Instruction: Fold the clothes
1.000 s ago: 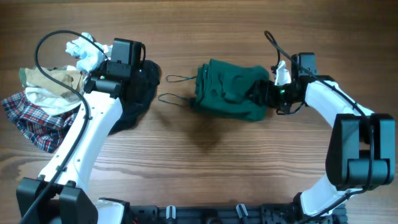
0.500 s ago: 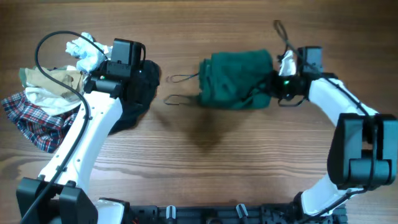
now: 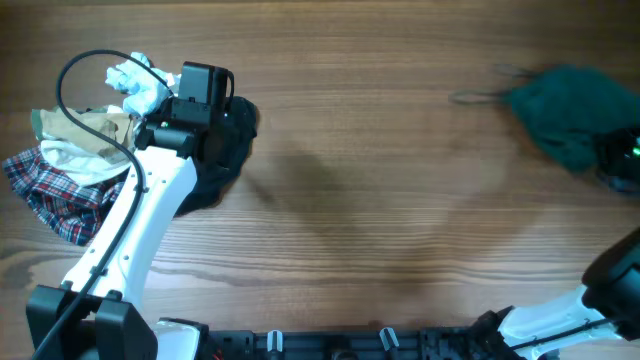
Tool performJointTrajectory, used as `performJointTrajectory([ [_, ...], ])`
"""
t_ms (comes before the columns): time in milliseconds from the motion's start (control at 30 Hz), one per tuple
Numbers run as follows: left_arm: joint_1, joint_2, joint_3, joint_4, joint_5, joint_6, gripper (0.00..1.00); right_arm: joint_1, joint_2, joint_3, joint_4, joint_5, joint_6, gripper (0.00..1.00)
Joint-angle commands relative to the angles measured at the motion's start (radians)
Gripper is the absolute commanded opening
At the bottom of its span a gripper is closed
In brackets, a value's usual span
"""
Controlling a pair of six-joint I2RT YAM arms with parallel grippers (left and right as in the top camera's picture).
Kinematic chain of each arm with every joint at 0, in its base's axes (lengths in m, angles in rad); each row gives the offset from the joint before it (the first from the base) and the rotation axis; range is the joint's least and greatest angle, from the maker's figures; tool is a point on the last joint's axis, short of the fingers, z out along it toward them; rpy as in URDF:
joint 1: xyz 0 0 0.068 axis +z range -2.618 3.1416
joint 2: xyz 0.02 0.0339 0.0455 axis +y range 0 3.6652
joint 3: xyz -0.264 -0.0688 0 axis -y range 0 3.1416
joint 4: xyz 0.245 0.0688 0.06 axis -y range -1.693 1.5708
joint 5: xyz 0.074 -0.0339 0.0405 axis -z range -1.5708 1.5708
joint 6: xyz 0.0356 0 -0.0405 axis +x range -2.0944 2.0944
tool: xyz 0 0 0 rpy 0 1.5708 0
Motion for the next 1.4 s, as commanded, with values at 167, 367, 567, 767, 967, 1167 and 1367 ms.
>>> performJointTrajectory([
  [167, 0.005, 0.008, 0.012, 0.014, 0.013, 0.016, 1.00, -0.124, 0.015, 0.021, 0.031, 0.097, 0.059, 0.08],
  [367, 0.005, 0.008, 0.012, 0.015, 0.014, 0.016, 1.00, -0.124, 0.015, 0.021, -0.061, 0.126, 0.116, 0.95],
  [567, 0.005, 0.008, 0.012, 0.022, 0.065, 0.016, 1.00, -0.126, -0.063, 0.022, -0.269, 0.126, 0.114, 0.97],
  [767, 0.005, 0.008, 0.012, 0.022, 0.065, 0.016, 1.00, -0.125, -0.282, 0.022, -0.439, 0.185, 0.109, 0.99],
  [967, 0.005, 0.008, 0.012, 0.023, 0.066, 0.016, 1.00, -0.123, -0.390, 0.021, -0.313, 0.179, -0.183, 0.24],
  [1167, 0.005, 0.008, 0.012, 0.023, 0.065, 0.016, 1.00, -0.121, -0.195, 0.021, -0.116, 0.189, -0.209, 0.04],
  [1367, 0.005, 0.008, 0.012, 0.023, 0.065, 0.016, 1.00, -0.113, 0.029, 0.021, 0.005, 0.188, -0.259, 0.04],
])
